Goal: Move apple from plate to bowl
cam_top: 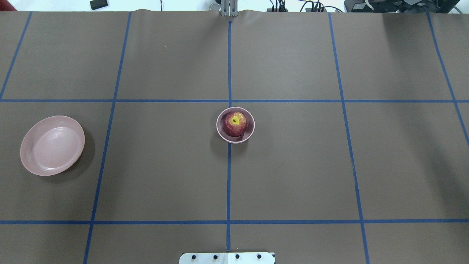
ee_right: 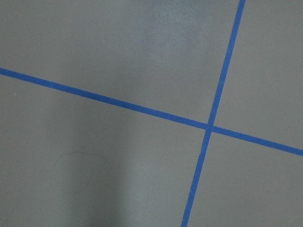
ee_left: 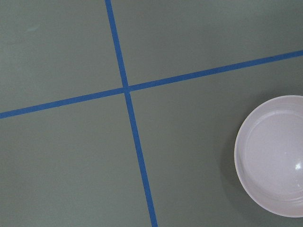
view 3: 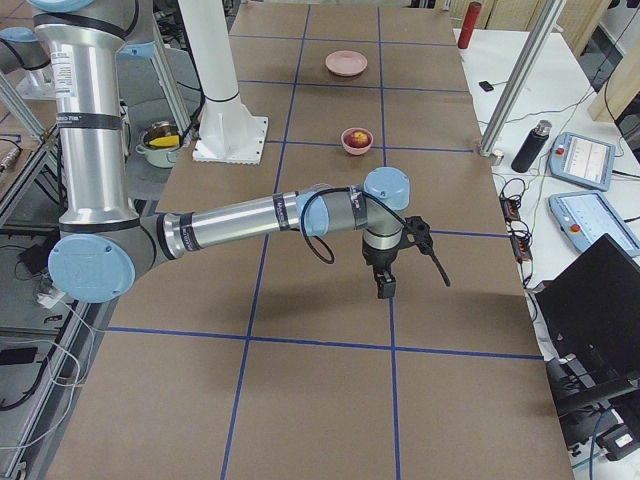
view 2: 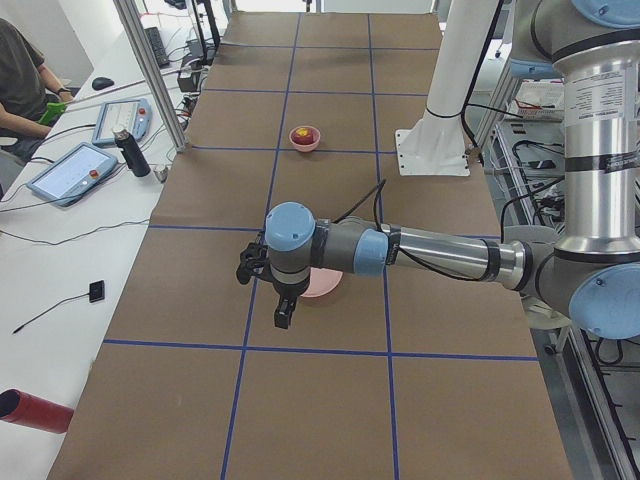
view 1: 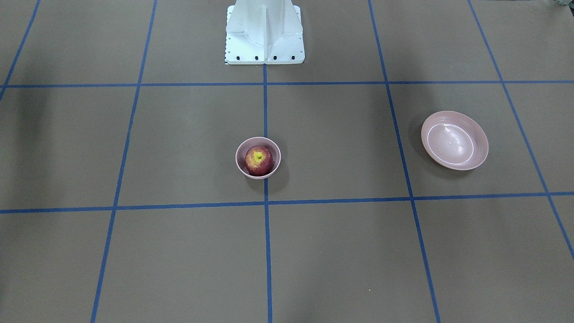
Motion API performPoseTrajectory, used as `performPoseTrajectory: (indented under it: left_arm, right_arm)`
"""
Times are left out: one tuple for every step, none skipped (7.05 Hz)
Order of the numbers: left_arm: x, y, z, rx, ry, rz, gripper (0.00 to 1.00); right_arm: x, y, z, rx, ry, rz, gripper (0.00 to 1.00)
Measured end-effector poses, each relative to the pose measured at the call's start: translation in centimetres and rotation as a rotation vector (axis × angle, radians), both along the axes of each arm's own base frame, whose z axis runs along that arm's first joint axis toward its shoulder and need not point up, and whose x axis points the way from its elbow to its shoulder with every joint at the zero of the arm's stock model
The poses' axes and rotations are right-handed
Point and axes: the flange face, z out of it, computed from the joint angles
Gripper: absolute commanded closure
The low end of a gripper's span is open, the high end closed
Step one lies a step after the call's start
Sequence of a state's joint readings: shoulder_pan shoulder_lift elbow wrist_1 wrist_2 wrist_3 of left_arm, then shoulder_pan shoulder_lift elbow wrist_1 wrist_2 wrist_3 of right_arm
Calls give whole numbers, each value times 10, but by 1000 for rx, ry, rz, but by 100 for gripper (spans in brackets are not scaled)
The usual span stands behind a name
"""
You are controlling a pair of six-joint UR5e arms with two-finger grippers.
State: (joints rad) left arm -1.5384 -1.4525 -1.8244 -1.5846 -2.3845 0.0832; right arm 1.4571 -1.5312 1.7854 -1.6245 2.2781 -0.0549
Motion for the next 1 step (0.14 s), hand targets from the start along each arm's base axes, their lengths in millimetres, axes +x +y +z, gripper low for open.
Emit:
performPoseTrajectory:
  left_arm:
    - [0, 0, 2, -3, -1, 1, 2]
  right_arm:
    - [0, -2, -3, 3, -3, 2, 0]
